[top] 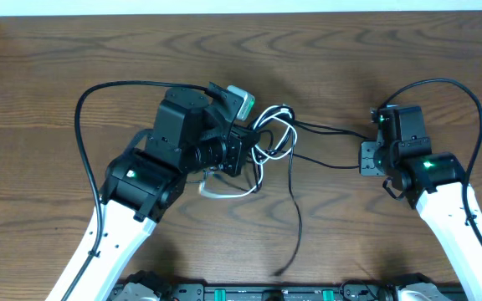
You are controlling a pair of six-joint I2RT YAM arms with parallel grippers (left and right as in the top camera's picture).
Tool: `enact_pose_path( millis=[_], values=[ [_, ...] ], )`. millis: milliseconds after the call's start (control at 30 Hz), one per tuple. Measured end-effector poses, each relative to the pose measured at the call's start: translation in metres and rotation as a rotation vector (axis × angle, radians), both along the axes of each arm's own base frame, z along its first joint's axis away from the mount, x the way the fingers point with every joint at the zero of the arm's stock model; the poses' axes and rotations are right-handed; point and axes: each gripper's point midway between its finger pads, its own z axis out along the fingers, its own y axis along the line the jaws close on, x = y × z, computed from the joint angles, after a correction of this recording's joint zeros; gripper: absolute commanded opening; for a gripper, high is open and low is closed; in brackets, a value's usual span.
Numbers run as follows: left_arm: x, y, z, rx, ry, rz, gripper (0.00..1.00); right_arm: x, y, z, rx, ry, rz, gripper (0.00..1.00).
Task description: Untangle cables
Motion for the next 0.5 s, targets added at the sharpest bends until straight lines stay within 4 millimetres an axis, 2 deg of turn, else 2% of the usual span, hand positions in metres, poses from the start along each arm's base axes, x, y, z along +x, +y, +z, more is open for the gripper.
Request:
enact_pose_path(
  millis=[133,267,333,500],
  values=[
    [0.003,0.003,-0.001,0.013,-0.007,0.017,0.08,0.001,0.002,0.000,0.010,-0.003,0.001,0.40],
    [0.006,0.006,-0.002,0.028,-0.015,0.039,0.08,0.004,0.011,0.002,0.070,-0.010,0.037,0.45],
    [0.009,0.010,-0.002,0.041,-0.022,0.058,0.08,0.012,0.024,0.007,0.130,-0.046,0.099,0.51],
    [0.018,0.022,-0.005,0.081,-0.041,0.120,0.08,0.030,0.080,0.041,0.358,-0.196,0.378,0.63]
  ],
)
